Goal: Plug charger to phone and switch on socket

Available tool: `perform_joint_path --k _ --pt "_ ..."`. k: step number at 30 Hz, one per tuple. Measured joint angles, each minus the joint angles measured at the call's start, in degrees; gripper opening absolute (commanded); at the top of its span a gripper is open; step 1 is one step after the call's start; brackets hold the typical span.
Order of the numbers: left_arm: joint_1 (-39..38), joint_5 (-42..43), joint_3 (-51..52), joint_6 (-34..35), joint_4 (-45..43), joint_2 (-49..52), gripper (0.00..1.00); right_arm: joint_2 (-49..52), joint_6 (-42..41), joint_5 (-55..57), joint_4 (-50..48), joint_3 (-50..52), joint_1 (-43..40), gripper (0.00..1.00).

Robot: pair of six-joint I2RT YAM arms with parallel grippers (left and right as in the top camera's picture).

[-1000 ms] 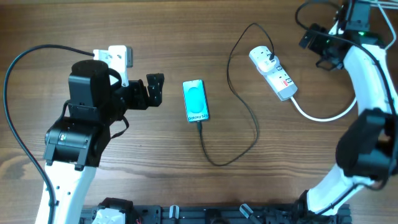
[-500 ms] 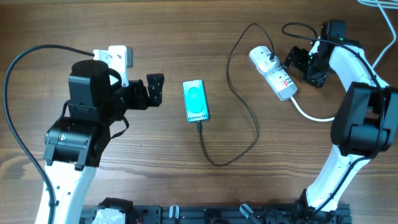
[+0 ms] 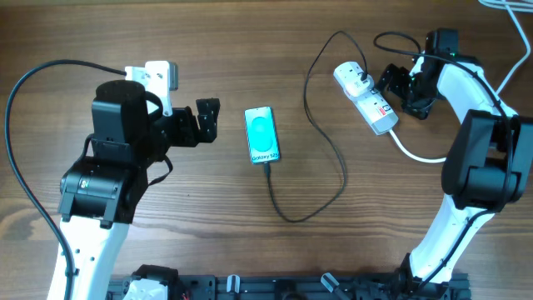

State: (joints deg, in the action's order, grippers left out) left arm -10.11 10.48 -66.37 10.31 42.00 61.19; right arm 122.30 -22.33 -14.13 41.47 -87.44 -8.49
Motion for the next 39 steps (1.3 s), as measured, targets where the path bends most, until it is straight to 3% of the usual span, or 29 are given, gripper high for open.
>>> perform_joint_path --k 39 --pt "0.00 0.00 0.00 0.00 0.00 0.00 1.00 -0.37 -0.50 6.54 0.00 0.74 0.96 1.00"
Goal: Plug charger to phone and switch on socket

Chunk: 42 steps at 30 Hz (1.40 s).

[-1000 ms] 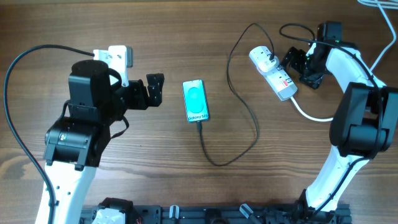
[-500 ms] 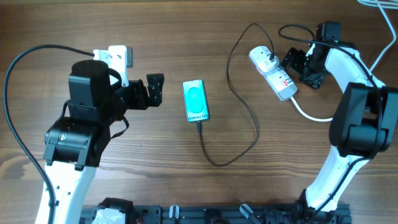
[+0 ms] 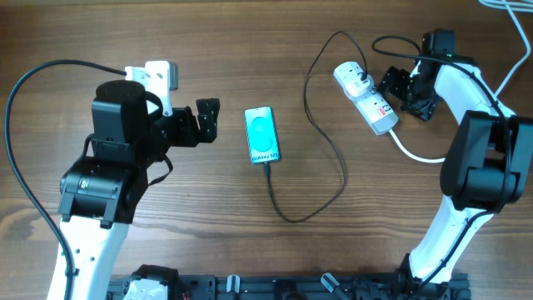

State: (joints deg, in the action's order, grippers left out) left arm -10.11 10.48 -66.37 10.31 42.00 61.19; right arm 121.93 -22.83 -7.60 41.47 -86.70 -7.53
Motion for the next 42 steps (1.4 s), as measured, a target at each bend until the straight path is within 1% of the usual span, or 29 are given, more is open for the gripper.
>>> perform_joint_path --k 10,42 --pt "0.00 0.00 0.00 0.00 0.02 0.00 1.00 0.00 -2.43 1.01 -1.75 0.22 0.52 1.00" --pt "0.00 0.00 0.00 -0.02 0.02 0.00 1.00 -0.02 -0.63 -1.57 -0.81 0.11 0.76 1.00"
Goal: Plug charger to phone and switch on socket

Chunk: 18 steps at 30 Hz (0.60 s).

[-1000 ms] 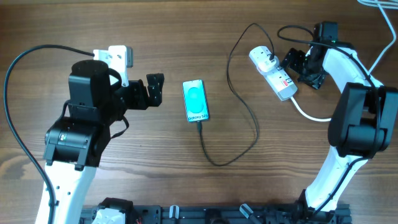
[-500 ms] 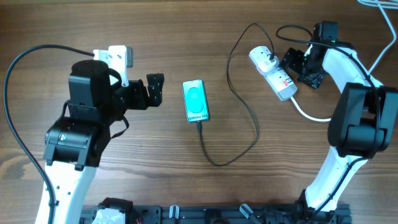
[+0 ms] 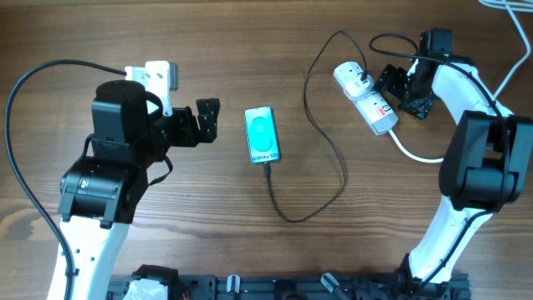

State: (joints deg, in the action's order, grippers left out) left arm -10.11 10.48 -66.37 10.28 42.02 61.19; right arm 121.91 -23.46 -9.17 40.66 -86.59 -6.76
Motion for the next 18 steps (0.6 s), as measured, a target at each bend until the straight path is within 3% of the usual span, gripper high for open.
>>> perform_joint_path --k 12,18 --pt "0.00 0.00 0.00 0.02 0.02 0.00 1.00 -2.67 1.95 -2.58 9.62 1.31 2.29 1.00" --pt "0.00 -0.02 0.00 0.02 -0.04 0.04 1.00 -31.76 1.22 7.45 21.94 2.21 2.93 1.00"
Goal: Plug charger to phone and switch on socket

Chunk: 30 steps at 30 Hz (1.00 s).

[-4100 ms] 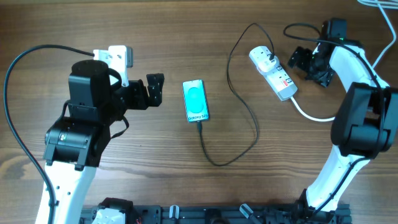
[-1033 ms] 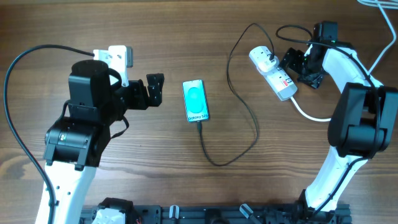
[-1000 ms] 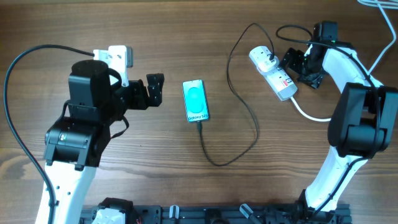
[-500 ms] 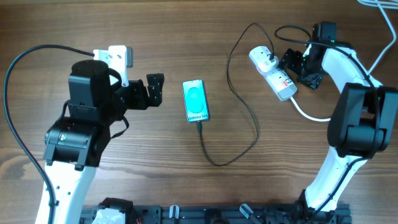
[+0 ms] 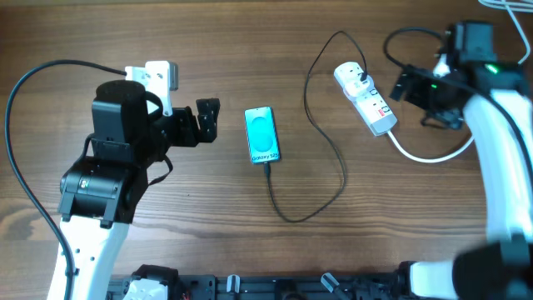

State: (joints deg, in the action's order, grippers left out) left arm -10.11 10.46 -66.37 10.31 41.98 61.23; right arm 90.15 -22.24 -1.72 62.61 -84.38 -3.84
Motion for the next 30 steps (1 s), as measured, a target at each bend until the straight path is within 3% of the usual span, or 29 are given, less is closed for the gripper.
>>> perform_joint_path --k 5,10,14,19,25,30 --pt "0.00 0.00 0.00 -0.02 0.00 0.00 1.00 -16.31 0.33 2.01 8.63 -0.02 0.00 1.00" --pt "0.00 -0.02 0.00 -0.02 0.13 0.04 1.00 -44.83 0.52 2.23 9.22 11.74 0.00 1.00" --pt "0.02 -0.15 0.00 0.00 0.07 0.04 1.00 -60.19 -1.38 2.19 11.08 17.51 0.00 1.00" --pt "0.00 -0.15 0.00 0.00 0.04 0.04 1.00 -63.67 -9.90 2.23 17.86 18.40 0.00 1.00" --pt "0.00 -0.15 0.00 0.00 0.04 0.04 1.00 -63.67 -9.79 6.54 19.17 18.40 0.00 1.00" --pt "0.00 -0.15 0.00 0.00 0.07 0.04 1.00 -64.19 -5.46 7.43 5.66 26.27 0.00 1.00"
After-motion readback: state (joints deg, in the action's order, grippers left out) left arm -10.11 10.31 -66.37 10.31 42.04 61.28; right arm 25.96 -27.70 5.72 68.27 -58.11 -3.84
